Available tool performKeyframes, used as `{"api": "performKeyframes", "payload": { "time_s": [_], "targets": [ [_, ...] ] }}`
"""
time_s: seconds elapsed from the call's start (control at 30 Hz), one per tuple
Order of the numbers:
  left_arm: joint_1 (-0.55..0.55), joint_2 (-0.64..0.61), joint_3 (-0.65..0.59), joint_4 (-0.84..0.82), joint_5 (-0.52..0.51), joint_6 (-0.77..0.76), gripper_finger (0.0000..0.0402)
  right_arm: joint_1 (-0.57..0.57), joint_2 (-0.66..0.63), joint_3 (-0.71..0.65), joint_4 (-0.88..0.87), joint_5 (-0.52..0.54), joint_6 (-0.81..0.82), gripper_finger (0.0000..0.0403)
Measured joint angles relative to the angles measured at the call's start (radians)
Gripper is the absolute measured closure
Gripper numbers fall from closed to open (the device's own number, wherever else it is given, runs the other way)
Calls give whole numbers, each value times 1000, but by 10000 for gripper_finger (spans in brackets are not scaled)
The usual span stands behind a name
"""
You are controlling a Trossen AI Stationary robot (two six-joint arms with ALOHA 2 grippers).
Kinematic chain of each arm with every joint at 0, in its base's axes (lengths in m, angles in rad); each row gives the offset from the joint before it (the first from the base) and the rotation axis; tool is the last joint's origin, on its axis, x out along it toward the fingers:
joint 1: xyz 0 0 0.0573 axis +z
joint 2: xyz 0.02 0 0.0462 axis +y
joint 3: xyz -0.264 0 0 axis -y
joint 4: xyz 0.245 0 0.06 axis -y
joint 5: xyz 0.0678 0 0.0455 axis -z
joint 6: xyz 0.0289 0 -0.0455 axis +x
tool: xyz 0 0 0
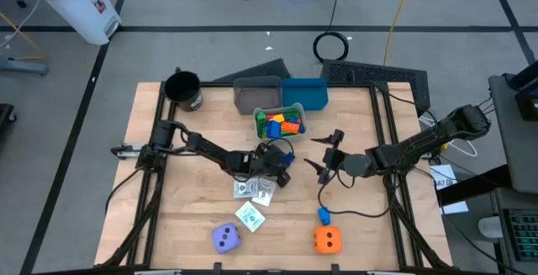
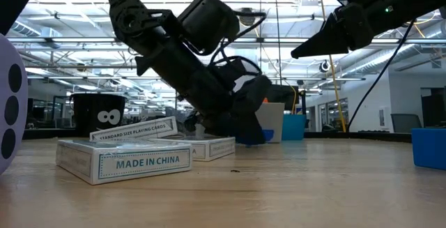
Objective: Pick & Place Toys
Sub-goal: Put the blue game piece into the gray bin
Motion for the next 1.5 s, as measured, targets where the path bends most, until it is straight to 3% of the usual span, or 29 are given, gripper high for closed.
{"api": "performKeyframes", "payload": {
  "time_s": [0.13,0.33,0.53,0.7,0.93,1.03,1.3,1.5],
  "targets": [
    [-5,-26,0,15,71,28,247,0,0,0,0,0,0,83],
    [-23,-202,2,-89,62,96,252,0,0,0,-4,0,-6,83],
    [-33,-418,3,-296,-116,163,252,0,0,0,-2,0,-7,83],
    [-5,-530,3,-508,-276,110,248,0,0,0,-1,0,-8,83],
    [75,-486,0,-612,-279,-130,248,0,0,0,1,0,-8,83],
    [109,-429,-1,-591,-226,-202,243,0,0,0,2,0,-2,83],
    [158,-318,-1,-533,-108,-211,236,0,0,0,0,0,-3,83],
    [176,-347,-1,-542,-27,-152,190,0,0,0,-2,0,-4,83]
  ]
}}
